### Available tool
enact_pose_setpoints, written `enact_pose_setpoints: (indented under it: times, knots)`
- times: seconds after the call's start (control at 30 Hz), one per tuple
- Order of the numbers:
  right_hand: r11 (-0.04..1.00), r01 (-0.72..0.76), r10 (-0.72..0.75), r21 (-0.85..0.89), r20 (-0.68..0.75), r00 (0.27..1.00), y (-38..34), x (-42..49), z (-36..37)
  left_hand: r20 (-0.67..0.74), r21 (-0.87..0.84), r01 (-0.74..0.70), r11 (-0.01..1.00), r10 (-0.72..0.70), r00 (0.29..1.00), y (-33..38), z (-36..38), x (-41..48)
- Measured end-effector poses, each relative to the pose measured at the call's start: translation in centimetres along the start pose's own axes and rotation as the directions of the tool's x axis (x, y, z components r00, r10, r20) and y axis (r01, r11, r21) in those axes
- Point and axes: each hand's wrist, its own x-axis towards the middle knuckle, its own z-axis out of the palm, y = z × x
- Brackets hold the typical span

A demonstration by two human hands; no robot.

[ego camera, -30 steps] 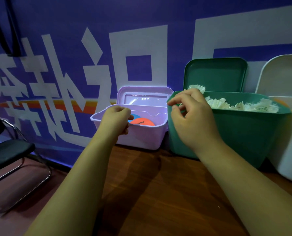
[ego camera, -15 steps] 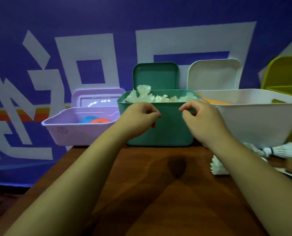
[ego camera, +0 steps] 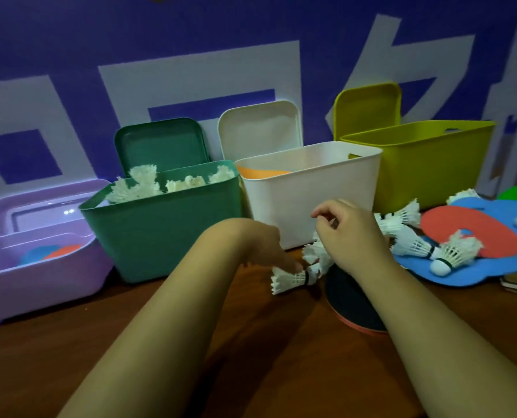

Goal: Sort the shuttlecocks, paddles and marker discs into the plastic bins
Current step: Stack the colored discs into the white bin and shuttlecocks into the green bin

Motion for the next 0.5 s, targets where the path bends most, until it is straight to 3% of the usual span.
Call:
enact_pose_setpoints:
  times: [0.13,0.27,0.4,0.5]
  knots:
    - [0.989,0.015,0.019,-0.148,0.224,0.974,1.0,-0.1,-0.1,0.099,0.132,-0.039,0.991,0.026,0.995,0.7,1.5,1.7]
    - [0.957,0.037,0.087,-0.288,0.406,0.91,1.0,-0.7,0.1,0.06,0.133,-0.068,0.989,0.06,0.996,-0.7,1.7,2.1]
    - [0.971,0.033,0.07,-0.238,0.409,0.91,1.0,-0.8,0.5,0.049,0.066,-0.058,0.996,0.055,0.997,-2.6,0.6,1.4]
    - [0.984,0.04,0.015,-0.174,0.306,0.952,0.5,-0.7,1.1,0.006,-0.07,-0.08,0.994,0.08,0.997,-3.8,-0.5,0.3]
